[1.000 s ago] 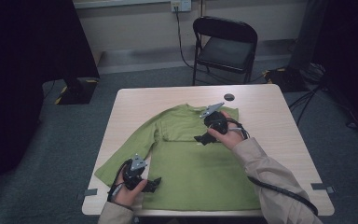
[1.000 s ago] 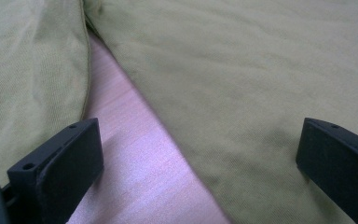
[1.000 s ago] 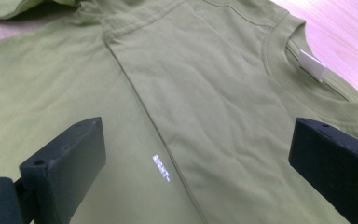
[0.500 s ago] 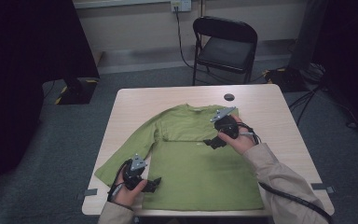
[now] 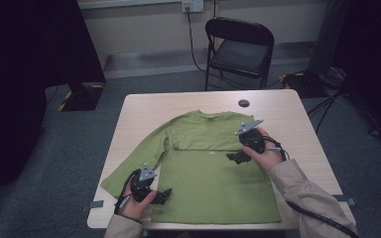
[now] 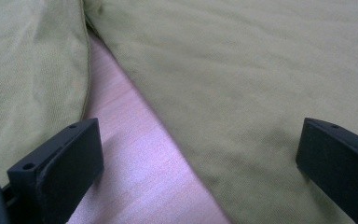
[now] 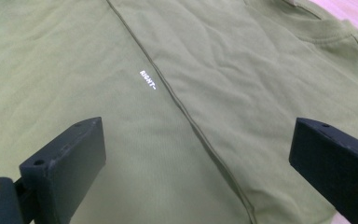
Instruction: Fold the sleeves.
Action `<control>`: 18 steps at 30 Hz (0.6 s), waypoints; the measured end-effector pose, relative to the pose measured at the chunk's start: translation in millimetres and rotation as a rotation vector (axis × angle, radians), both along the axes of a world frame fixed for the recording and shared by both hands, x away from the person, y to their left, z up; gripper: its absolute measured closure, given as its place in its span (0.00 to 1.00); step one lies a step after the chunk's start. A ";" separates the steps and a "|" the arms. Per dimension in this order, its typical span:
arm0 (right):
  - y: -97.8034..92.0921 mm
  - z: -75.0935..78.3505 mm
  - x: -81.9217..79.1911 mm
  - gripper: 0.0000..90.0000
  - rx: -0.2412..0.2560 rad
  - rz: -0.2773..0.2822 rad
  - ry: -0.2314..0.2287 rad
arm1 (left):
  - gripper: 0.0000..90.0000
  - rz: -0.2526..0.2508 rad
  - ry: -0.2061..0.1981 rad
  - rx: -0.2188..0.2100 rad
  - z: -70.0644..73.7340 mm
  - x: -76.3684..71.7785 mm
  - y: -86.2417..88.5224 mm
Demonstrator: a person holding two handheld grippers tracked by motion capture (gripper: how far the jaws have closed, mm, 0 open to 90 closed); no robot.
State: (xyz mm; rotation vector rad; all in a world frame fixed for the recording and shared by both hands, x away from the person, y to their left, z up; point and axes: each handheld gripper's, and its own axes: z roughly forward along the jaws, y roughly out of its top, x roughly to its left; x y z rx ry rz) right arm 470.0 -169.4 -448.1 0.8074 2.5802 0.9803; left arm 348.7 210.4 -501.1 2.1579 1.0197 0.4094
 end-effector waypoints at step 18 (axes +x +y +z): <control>-25.0 -10.9 -17.3 0.03 0.024 -0.033 0.015 | 0.00 0.000 0.000 0.000 0.0 0.0 0.0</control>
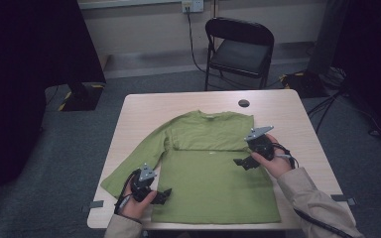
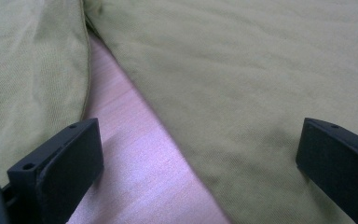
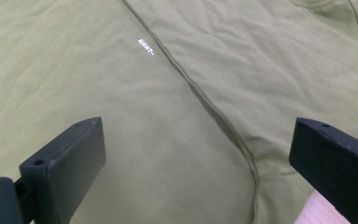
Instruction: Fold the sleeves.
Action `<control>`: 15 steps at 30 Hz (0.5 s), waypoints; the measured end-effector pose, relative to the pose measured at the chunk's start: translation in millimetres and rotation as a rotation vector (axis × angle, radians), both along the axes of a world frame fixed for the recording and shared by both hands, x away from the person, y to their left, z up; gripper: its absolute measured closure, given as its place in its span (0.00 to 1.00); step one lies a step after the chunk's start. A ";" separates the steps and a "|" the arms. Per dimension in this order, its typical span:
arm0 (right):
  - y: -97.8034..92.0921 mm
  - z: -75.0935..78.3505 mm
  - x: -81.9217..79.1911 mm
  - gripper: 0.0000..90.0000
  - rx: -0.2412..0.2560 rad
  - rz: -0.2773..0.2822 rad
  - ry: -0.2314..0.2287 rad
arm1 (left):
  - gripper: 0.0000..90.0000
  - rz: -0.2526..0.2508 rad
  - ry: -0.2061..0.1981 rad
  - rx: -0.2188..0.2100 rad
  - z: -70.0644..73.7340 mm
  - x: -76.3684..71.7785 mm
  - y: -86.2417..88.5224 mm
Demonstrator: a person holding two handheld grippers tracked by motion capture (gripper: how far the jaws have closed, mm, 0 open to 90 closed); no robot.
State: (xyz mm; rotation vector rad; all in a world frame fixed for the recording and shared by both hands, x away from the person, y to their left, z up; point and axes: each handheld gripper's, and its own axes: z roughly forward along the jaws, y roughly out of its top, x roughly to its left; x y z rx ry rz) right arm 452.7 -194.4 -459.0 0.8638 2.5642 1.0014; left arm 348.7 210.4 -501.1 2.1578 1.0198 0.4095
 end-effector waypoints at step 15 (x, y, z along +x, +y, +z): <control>-20.9 -4.9 -14.6 0.03 0.018 -0.026 0.002 | 0.00 0.000 0.000 0.000 0.0 0.0 0.0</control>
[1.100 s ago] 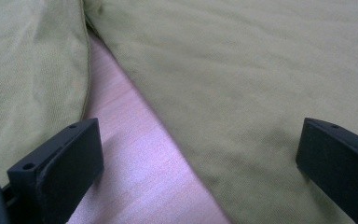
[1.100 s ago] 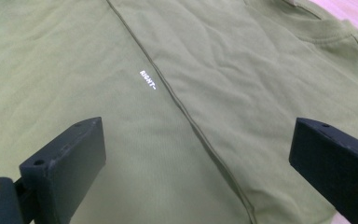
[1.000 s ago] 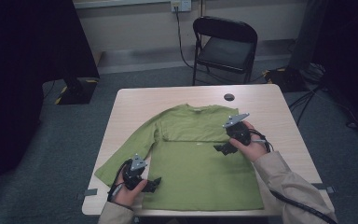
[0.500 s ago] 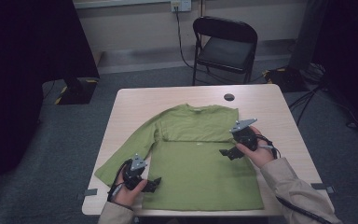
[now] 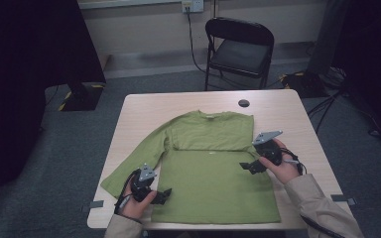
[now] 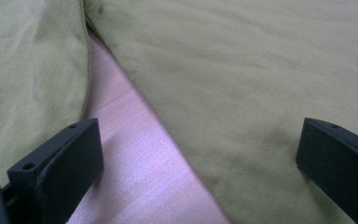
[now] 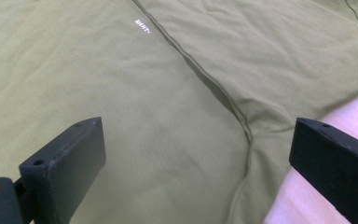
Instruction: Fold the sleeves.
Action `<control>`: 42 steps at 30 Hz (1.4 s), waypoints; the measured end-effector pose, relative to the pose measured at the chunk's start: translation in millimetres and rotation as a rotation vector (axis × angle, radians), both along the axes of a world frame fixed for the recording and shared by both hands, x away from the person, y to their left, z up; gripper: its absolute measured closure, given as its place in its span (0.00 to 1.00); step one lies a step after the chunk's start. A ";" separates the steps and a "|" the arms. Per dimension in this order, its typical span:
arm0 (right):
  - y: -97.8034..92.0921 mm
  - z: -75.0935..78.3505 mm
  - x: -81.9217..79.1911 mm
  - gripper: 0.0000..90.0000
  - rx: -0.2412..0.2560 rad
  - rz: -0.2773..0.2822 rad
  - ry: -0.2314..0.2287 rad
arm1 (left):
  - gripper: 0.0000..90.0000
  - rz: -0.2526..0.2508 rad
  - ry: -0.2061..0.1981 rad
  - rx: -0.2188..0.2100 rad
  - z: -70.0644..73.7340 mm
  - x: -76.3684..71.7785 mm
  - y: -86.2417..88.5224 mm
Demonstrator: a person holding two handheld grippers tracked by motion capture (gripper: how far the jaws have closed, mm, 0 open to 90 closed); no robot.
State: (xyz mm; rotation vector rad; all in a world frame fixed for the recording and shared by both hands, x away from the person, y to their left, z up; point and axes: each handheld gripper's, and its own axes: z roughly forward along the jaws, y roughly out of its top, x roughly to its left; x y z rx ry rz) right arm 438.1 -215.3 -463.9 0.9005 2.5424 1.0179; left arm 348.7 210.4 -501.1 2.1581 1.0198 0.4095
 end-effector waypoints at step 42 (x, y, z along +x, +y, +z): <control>-63.1 -19.5 -35.5 0.03 0.005 -0.098 0.003 | 0.00 0.001 0.000 -0.001 0.0 0.0 0.0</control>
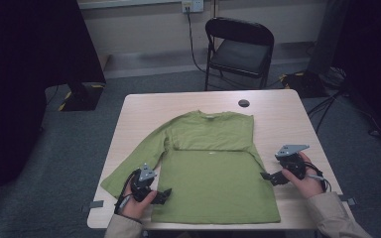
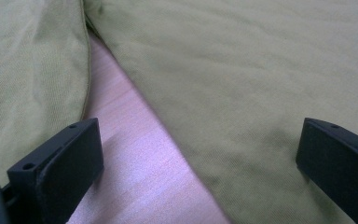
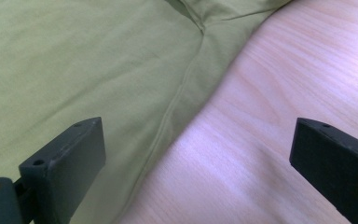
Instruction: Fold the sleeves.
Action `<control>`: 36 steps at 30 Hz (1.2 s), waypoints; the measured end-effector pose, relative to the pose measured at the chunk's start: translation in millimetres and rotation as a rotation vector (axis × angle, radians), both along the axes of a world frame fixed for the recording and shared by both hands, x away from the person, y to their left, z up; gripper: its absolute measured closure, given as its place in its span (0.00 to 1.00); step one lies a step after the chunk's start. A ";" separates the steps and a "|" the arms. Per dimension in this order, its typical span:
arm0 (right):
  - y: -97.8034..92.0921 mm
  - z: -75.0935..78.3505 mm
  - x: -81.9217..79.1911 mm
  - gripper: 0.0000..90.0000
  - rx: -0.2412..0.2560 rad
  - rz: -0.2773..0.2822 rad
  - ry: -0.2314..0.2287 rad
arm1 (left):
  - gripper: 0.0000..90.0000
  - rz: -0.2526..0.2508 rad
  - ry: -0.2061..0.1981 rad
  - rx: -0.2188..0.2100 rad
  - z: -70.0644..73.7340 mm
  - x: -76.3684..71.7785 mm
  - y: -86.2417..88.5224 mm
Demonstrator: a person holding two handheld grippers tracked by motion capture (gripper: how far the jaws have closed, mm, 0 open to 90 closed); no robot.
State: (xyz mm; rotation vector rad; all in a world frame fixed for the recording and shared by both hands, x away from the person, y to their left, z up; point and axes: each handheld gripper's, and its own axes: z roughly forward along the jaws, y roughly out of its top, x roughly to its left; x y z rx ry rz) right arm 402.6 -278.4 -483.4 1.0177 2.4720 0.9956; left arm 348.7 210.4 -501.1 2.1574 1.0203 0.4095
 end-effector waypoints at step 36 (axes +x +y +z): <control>-38.5 -12.2 -24.1 0.01 -0.017 -0.077 0.016 | 0.00 0.000 0.000 0.000 0.0 0.0 0.0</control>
